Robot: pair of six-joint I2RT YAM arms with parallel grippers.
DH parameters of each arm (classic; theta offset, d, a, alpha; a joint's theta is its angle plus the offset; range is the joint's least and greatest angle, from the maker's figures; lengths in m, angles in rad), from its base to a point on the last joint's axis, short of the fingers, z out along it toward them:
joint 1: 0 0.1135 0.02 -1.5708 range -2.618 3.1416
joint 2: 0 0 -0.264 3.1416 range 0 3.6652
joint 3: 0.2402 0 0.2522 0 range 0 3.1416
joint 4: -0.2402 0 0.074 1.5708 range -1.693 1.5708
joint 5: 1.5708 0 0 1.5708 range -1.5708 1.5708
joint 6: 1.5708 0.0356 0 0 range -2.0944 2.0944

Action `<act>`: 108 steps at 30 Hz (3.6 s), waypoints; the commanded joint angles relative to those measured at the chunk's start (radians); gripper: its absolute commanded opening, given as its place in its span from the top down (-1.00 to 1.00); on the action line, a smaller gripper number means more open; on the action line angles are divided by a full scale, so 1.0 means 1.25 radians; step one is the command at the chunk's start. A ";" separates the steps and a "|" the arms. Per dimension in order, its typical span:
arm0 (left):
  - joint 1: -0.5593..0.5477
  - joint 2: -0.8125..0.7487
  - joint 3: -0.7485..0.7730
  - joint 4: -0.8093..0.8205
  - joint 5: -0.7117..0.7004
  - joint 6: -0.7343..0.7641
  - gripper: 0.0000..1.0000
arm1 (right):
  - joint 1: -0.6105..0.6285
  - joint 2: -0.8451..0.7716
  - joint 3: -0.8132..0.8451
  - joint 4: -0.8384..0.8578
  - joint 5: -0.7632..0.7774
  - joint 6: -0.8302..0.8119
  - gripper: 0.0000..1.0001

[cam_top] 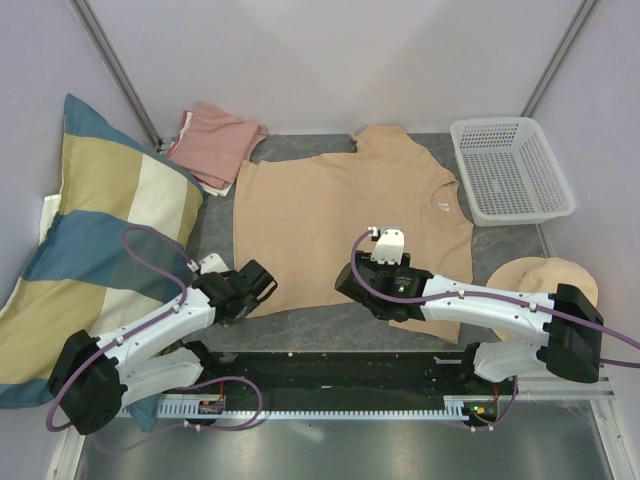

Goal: Fold and stack the t-shirts
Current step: Flatten out the tshirt

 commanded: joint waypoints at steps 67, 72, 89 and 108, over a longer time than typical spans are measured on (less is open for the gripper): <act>0.365 1.030 1.027 0.400 0.351 0.696 -0.94 | -0.048 -0.010 -0.047 0.053 -0.066 -0.074 -0.57; 0.368 1.097 1.117 0.338 0.358 0.716 -0.93 | -0.061 -0.007 -0.048 0.058 -0.071 -0.076 -0.57; 0.380 1.283 1.416 0.248 0.419 0.757 -0.93 | -0.102 0.005 -0.048 0.065 -0.091 -0.095 -0.58; 0.400 1.088 1.279 0.439 0.517 0.779 -1.00 | -0.112 -0.003 -0.065 0.058 -0.103 -0.089 -0.60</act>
